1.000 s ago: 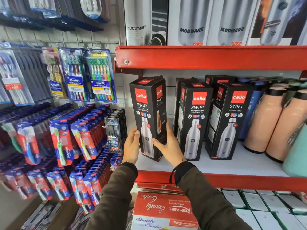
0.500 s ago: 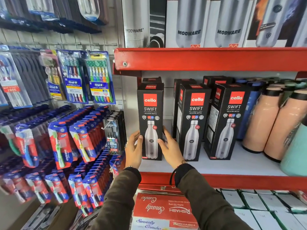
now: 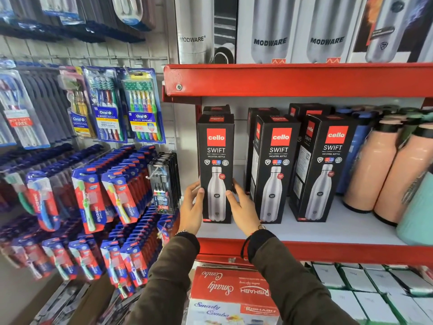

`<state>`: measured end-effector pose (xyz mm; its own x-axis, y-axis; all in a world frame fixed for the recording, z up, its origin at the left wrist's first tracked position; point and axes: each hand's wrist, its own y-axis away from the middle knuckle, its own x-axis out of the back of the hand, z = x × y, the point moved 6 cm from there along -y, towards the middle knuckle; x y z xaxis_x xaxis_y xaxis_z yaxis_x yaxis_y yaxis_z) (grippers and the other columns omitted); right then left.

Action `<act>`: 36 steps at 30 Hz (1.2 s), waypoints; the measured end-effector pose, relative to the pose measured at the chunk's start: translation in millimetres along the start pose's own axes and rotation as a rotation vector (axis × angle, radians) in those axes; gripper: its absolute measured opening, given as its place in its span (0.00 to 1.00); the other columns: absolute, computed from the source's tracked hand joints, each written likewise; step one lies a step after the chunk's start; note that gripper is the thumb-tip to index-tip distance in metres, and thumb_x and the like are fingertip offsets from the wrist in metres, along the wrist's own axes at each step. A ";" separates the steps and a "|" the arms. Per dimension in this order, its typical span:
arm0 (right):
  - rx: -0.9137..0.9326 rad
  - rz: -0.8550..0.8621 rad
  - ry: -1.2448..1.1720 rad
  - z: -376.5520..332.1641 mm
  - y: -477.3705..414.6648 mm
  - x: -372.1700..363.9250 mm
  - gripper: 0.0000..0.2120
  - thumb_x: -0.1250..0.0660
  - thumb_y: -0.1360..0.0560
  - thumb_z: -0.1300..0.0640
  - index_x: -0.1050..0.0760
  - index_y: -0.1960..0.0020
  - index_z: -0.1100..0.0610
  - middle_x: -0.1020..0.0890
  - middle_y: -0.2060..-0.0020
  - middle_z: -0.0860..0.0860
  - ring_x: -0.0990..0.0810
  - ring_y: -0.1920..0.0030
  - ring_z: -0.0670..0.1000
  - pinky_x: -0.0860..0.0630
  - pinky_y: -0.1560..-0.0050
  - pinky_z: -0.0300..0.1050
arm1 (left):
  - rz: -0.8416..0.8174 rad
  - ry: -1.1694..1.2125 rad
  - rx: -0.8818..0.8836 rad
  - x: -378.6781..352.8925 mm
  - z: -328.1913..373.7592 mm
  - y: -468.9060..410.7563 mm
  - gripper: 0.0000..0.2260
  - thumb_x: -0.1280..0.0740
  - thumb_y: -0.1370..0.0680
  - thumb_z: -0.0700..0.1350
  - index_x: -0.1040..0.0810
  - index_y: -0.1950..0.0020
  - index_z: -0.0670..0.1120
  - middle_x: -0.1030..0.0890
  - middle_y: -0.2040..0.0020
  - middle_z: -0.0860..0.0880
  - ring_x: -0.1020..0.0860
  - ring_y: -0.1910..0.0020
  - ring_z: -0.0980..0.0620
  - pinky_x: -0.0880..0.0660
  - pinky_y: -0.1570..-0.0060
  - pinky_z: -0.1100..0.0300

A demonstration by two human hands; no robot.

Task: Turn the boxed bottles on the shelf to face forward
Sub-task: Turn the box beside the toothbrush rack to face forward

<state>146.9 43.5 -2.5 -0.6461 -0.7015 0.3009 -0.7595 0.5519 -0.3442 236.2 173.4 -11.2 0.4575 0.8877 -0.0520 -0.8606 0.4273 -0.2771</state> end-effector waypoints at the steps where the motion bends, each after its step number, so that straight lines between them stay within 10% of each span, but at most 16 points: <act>1: 0.000 0.001 -0.006 0.1 1.8 0.9 0.23 0.42 0.17 0.53 0.40 0.23 0.47 0.26 0.38 0.41 0.29 0.38 0.39 0.38 0.48 0.16 | -0.005 0.003 0.000 0.9 -0.4 1.5 0.13 0.40 0.16 0.50 0.28 0.32 0.51 0.21 0.38 0.54 0.23 0.33 0.48 0.30 0.29 0.40; 5: 0.009 0.040 -0.020 -0.5 15.6 6.3 0.23 0.39 0.18 0.52 0.36 0.25 0.45 0.23 0.41 0.39 0.23 0.40 0.40 0.33 0.52 0.17 | 0.000 0.016 0.005 4.5 -0.7 12.4 0.07 0.38 0.17 0.53 0.26 0.40 0.62 0.21 0.37 0.53 0.23 0.33 0.49 0.29 0.30 0.40; 10: 0.030 0.093 -0.067 1.5 34.7 11.2 0.21 0.37 0.20 0.49 0.32 0.28 0.43 0.17 0.46 0.62 0.27 0.44 0.55 0.31 0.43 0.39 | 0.002 0.013 0.000 8.8 0.8 31.1 0.08 0.37 0.19 0.57 0.24 0.40 0.65 0.20 0.34 0.52 0.22 0.34 0.50 0.24 0.34 0.41; 16: 0.032 0.099 -0.048 -7.3 56.2 16.6 0.21 0.36 0.20 0.48 0.31 0.28 0.45 0.23 0.49 0.23 0.23 0.46 0.29 0.31 0.46 0.23 | 0.054 0.014 -0.022 15.5 4.2 49.4 0.06 0.35 0.20 0.57 0.23 0.45 0.68 0.18 0.38 0.51 0.19 0.38 0.49 0.19 0.45 0.49; 27: -0.005 0.111 -0.078 -10.1 71.1 20.6 0.20 0.34 0.22 0.47 0.29 0.30 0.44 0.28 0.47 0.23 0.30 0.45 0.21 0.31 0.37 0.32 | 0.121 -0.022 -0.068 20.8 5.7 62.6 0.05 0.33 0.21 0.57 0.22 0.47 0.68 0.16 0.44 0.56 0.18 0.43 0.58 0.20 0.59 0.69; 33: 0.017 0.161 -0.076 -6.3 76.0 36.4 0.16 0.36 0.21 0.46 0.28 0.34 0.43 0.20 0.38 0.43 0.19 0.45 0.42 0.19 0.42 0.53 | 0.304 -0.073 -0.180 8.6 3.5 77.8 0.11 0.37 0.18 0.53 0.25 0.35 0.57 0.21 0.37 0.53 0.24 0.37 0.51 0.25 0.45 0.64; 36: 0.043 0.237 -0.085 -0.2 80.5 62.3 0.13 0.37 0.19 0.50 0.25 0.36 0.46 0.19 0.41 0.44 0.19 0.44 0.44 0.20 0.42 0.48 | 0.444 -0.126 -0.266 -4.8 5.5 93.5 0.14 0.39 0.17 0.50 0.28 0.31 0.52 0.25 0.35 0.52 0.27 0.35 0.48 0.24 0.42 0.55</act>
<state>45.5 44.4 -11.3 -0.7955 -0.5915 0.1317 -0.5826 0.6868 -0.4346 152.3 210.0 -31.6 0.0176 0.9939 -0.1085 -0.8716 -0.0379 -0.4888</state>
